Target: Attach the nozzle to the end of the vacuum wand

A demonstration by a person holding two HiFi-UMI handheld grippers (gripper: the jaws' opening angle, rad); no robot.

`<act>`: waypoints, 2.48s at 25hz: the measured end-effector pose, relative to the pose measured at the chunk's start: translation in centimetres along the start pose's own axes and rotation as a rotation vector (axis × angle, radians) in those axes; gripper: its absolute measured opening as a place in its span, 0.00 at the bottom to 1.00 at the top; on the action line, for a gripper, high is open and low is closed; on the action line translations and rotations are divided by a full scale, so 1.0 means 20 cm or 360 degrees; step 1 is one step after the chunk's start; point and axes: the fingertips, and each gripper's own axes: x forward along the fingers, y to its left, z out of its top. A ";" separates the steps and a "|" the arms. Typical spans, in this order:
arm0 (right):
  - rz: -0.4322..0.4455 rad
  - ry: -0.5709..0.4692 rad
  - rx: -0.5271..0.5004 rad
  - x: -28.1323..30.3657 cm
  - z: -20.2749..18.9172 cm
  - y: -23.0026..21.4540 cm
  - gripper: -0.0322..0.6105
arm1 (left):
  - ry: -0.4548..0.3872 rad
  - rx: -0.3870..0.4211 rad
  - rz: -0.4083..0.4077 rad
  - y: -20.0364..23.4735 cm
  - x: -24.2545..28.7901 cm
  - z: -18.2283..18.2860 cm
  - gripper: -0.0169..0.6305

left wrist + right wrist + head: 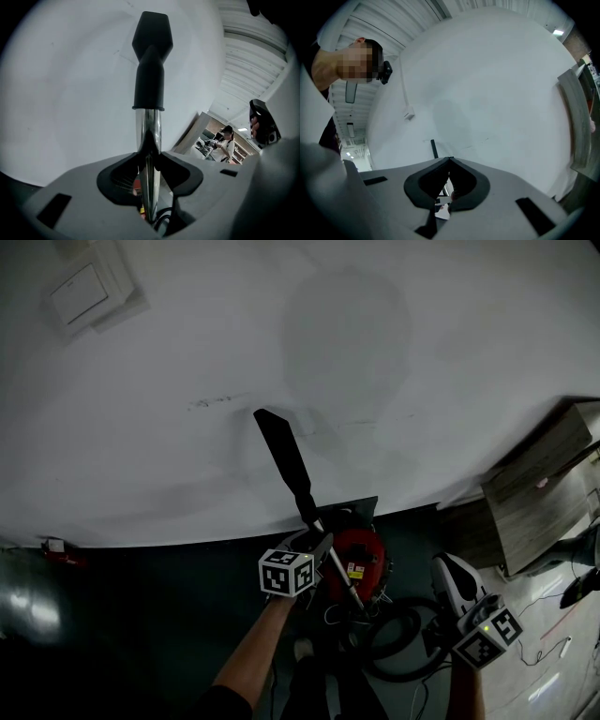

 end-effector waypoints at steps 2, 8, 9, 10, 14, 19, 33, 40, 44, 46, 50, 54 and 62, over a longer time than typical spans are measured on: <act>-0.0008 0.0002 0.0000 -0.01 0.00 -0.01 0.08 | -0.0005 -0.0010 0.0004 0.02 0.00 0.00 0.25; -0.0023 -0.0007 -0.0002 -0.04 0.00 -0.02 0.08 | -0.0018 0.0008 0.0009 0.02 0.00 0.00 0.26; -0.0022 -0.0009 -0.0003 -0.04 0.00 -0.01 0.08 | -0.0017 0.0016 0.0012 0.02 0.00 0.00 0.25; -0.0021 -0.0012 -0.0004 -0.05 0.00 -0.01 0.08 | -0.0017 0.0020 0.0013 0.02 -0.01 0.00 0.26; -0.0008 -0.0018 0.0004 -0.05 -0.01 0.00 0.08 | -0.0015 -0.0001 0.0024 0.02 -0.02 0.01 0.26; 0.0021 -0.0028 0.0030 -0.05 0.01 0.04 0.08 | 0.0010 -0.0020 0.0062 0.02 -0.08 -0.01 0.26; 0.0198 -0.0113 0.0098 -0.06 0.11 0.31 0.08 | -0.0243 0.0172 0.0042 -0.44 -0.64 0.31 0.17; 0.0280 -0.0173 0.0196 -0.09 0.13 0.53 0.08 | -0.0475 0.0261 0.0024 -0.73 -1.01 0.53 0.09; 0.0290 -0.0146 0.0144 -0.10 0.11 0.57 0.08 | -0.0575 0.0304 0.0015 -0.84 -1.16 0.62 0.05; 0.0312 -0.0170 0.0181 -0.11 0.14 0.61 0.08 | -0.0605 0.0333 0.0001 -0.91 -1.23 0.65 0.04; 0.0338 -0.0182 0.0176 -0.12 0.17 0.68 0.08 | -0.0646 0.0367 -0.0014 -1.01 -1.34 0.67 0.03; 0.0344 -0.0174 0.0122 -0.12 0.18 0.73 0.08 | -0.0664 0.0381 -0.0018 -1.06 -1.40 0.68 0.03; 0.0380 -0.0192 0.0156 -0.13 0.19 0.80 0.08 | -0.0681 0.0377 -0.0021 -1.07 -1.43 0.68 0.03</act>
